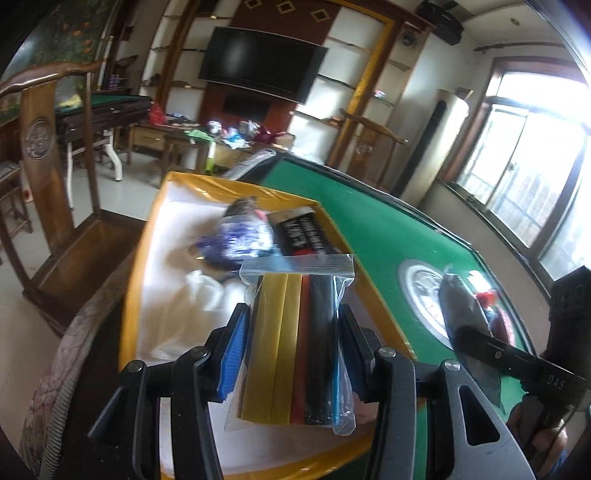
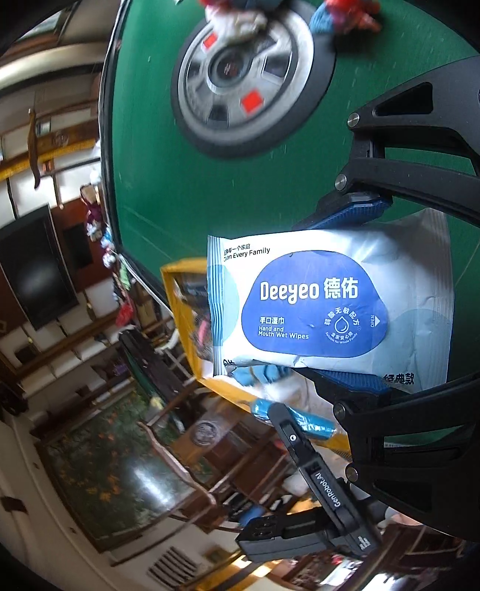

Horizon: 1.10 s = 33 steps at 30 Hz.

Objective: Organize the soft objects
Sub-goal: 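Carry strip pack with left gripper while right gripper carries wipes pack into box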

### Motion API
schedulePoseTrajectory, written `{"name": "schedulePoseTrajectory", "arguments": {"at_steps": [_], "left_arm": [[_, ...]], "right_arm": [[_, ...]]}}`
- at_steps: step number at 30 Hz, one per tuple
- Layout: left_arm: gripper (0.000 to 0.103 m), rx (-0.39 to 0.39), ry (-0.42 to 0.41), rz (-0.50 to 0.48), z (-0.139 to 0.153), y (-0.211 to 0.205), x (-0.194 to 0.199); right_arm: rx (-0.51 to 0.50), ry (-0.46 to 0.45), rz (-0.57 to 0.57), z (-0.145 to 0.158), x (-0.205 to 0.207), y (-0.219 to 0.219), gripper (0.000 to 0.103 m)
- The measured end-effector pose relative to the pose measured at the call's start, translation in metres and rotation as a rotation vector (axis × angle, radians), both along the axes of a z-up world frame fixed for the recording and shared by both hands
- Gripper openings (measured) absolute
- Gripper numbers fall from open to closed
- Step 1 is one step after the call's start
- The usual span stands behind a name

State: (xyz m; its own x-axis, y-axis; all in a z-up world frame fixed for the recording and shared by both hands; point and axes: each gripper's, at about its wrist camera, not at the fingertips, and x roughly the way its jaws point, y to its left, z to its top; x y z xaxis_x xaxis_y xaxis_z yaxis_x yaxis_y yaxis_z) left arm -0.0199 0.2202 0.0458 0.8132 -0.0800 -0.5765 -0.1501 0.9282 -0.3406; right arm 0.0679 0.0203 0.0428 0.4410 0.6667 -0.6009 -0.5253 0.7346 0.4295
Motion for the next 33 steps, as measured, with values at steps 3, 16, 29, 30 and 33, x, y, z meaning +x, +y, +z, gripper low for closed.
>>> {"name": "schedulePoseTrajectory", "arguments": {"at_steps": [3, 16, 29, 30, 33], "left_arm": [[0.048, 0.007, 0.01, 0.033, -0.006, 0.01, 0.0], [0.048, 0.007, 0.027, 0.065, -0.02, 0.022, -0.003], [0.062, 0.065, 0.071, 0.084, -0.024, 0.015, -0.001], [0.063, 0.061, 0.079, 0.082, -0.025, 0.015, -0.001], [0.065, 0.061, 0.068, 0.084, -0.024, 0.015, -0.003]], "right_arm": [[-0.033, 0.004, 0.016, -0.004, 0.006, 0.026, 0.065], [-0.143, 0.028, 0.051, -0.025, 0.035, 0.097, 0.065], [-0.258, 0.022, 0.088, -0.027, 0.031, 0.111, 0.066], [-0.266, 0.009, 0.082, -0.026, 0.029, 0.11, 0.066], [-0.262, -0.003, 0.077, -0.024, 0.026, 0.106, 0.066]]}}
